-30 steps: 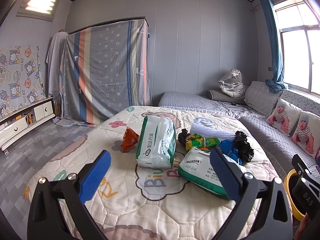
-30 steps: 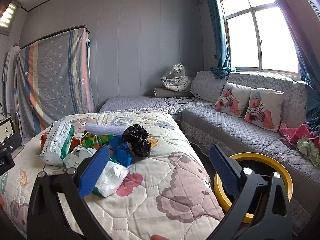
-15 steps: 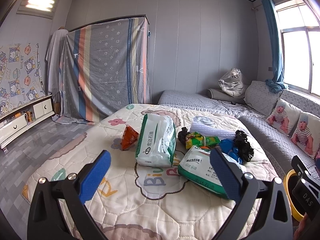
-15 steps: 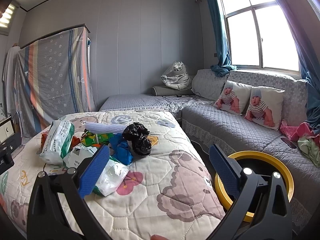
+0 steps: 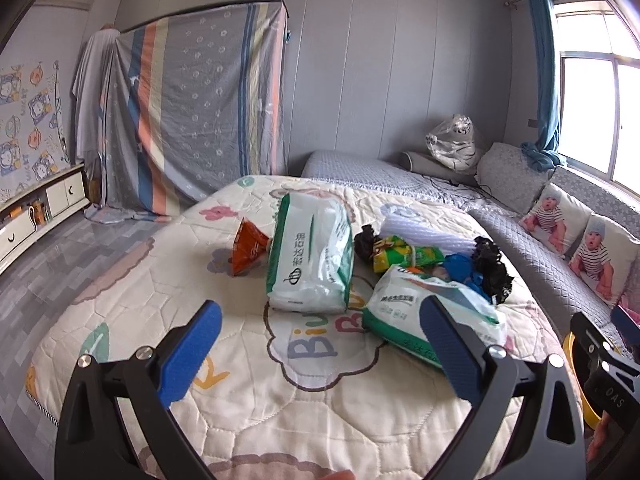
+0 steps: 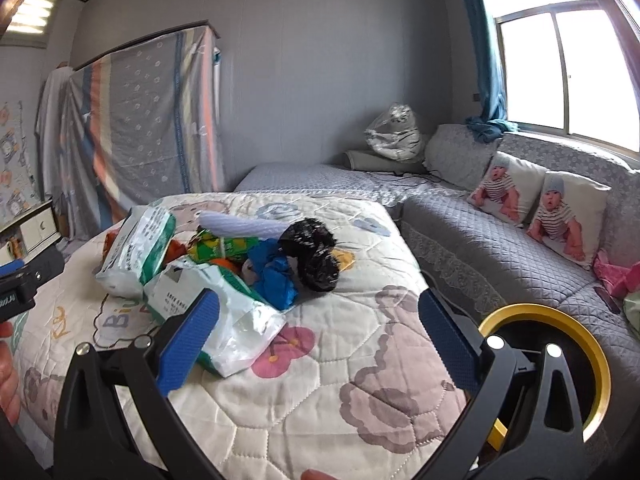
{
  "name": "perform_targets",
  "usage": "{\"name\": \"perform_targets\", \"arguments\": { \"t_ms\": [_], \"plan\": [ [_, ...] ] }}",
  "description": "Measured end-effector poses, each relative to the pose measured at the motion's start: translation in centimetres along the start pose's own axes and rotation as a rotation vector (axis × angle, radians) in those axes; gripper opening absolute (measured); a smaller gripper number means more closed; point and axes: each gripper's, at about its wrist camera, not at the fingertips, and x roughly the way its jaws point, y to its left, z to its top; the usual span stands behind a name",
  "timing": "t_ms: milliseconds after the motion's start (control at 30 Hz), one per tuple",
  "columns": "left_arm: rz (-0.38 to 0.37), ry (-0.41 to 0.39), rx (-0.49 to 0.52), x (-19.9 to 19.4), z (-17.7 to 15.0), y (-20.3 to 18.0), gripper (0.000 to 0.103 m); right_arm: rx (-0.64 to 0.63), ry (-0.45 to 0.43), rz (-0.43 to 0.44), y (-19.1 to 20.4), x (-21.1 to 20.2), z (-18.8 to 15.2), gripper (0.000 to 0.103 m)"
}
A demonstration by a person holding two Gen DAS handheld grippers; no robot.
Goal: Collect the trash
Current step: 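Grasp a white-green plastic bag with the right tool while the left tool grasps another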
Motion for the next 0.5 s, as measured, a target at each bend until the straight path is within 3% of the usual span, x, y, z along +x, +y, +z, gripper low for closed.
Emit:
{"name": "perform_targets", "arguments": {
  "t_ms": [200,433,500],
  "plan": [
    [0.015,0.082,0.105,3.4,0.7,1.4,0.096,-0.155,0.103,0.232,2.1,3.4,0.2,0.095],
    [-0.013,0.222,0.196,8.4,3.1,2.5,0.096,-0.404,0.147,0.378,5.0,6.6,-0.2,0.095],
    [-0.026,0.249,0.2,10.0,4.1,2.7,0.096,-0.45,0.154,0.376,5.4,7.6,-0.3,0.095]
  ]
}}
